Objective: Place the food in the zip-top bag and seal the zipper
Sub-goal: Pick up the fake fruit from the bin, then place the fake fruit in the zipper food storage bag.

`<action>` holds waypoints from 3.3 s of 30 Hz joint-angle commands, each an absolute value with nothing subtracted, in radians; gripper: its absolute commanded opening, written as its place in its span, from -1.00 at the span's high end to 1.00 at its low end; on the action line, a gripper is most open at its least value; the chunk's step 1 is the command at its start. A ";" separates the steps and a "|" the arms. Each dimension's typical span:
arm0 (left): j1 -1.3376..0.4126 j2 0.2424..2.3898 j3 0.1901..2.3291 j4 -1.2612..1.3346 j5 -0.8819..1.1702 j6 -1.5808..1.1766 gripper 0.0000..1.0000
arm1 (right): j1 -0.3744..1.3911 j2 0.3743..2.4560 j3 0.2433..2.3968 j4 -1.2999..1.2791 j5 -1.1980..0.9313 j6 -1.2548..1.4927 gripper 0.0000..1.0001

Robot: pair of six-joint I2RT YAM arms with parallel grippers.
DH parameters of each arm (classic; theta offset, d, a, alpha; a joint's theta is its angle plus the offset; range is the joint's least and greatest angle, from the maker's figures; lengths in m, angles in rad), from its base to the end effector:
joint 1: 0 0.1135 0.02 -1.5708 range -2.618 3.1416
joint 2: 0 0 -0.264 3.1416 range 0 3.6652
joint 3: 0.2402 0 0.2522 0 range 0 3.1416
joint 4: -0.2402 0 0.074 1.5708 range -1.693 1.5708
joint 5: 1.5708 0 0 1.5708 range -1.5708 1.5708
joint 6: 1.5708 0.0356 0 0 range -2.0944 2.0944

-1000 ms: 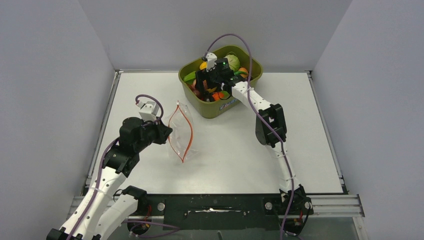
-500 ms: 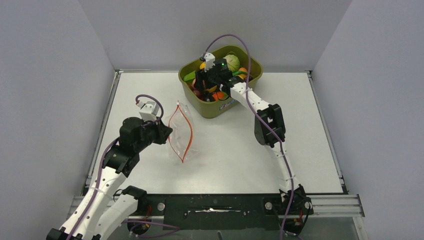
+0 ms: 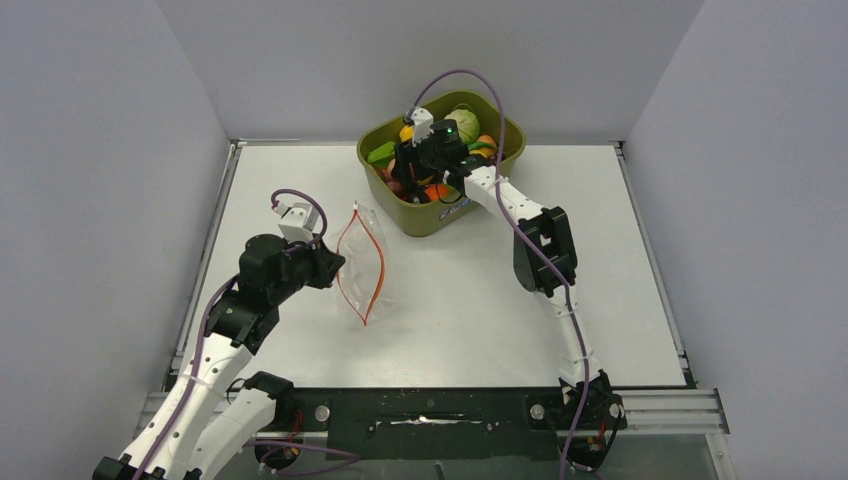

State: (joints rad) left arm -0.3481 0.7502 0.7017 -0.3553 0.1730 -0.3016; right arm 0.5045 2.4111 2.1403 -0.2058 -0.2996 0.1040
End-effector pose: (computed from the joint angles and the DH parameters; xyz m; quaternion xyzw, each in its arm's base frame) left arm 0.1622 -0.0654 0.2987 0.0669 0.8301 -0.2435 0.4972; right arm 0.4893 0.2822 0.2324 -0.2441 0.8122 0.2757 0.4526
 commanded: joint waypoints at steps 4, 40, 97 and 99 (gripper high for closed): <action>-0.355 0.746 0.706 -0.302 0.166 -0.282 1.00 | 0.503 2.242 2.068 -0.144 -0.238 0.066 0.11; -0.353 0.850 0.803 -0.363 0.065 -0.455 1.00 | 0.526 1.725 1.632 -0.212 -0.120 0.265 0.23; -0.351 0.827 0.816 -0.299 0.255 -0.646 1.00 | 0.959 1.498 1.406 -0.300 0.067 0.519 -0.49; -0.351 0.823 0.811 -0.296 0.253 -0.647 1.00 | 0.952 1.470 1.378 -0.296 0.069 0.519 -0.49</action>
